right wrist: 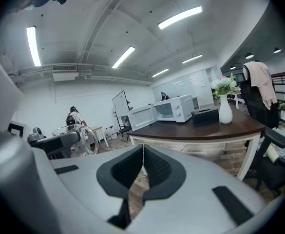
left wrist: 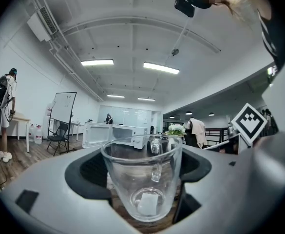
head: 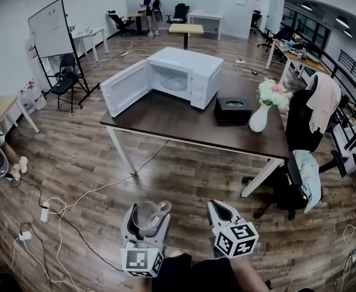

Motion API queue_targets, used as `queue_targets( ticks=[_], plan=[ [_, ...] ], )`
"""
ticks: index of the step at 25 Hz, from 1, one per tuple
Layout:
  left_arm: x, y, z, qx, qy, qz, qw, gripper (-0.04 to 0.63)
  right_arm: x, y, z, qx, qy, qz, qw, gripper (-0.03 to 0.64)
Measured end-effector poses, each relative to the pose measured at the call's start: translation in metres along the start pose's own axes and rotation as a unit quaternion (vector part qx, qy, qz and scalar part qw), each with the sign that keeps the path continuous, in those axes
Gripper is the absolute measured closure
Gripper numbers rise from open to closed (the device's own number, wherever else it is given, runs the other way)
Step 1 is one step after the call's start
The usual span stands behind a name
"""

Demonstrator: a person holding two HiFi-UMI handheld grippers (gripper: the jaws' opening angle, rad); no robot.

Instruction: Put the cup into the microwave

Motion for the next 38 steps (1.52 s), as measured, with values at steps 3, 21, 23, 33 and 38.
queue_targets(
  ticks=[3, 21, 23, 33, 38],
  plan=[
    [-0.001, -0.002, 0.009, -0.001, 0.005, -0.002, 1.0000, 0.198, 0.005, 0.005, 0.008, 0.005, 0.000, 0.002, 1.000, 0.621],
    [0.007, 0.004, 0.044, -0.005, -0.011, 0.008, 0.9999, 0.198, 0.045, 0.014, 0.023, 0.007, -0.013, 0.027, 1.000, 0.621],
    [0.015, 0.005, 0.049, -0.007, -0.011, 0.010, 0.9999, 0.198, 0.054, 0.012, 0.021, 0.009, -0.014, 0.028, 0.999, 0.621],
    [0.079, 0.002, 0.076, -0.006, -0.010, 0.006, 0.9999, 0.198, 0.115, -0.015, 0.000, 0.005, -0.019, 0.021, 1.000, 0.621],
    [0.117, 0.000, 0.088, -0.002, -0.004, 0.002, 1.0000, 0.198, 0.150, -0.026, -0.012, 0.008, -0.019, 0.018, 1.000, 0.621]
  ],
)
Point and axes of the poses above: the fingertips, and each gripper's own axes: x forward along the fingers, z to its left, y out of its underside, the point moved 8 cm from there along -x, backward along the fingers, and after that the axes turned 8 degrees about -z, right-handed, at the moved point
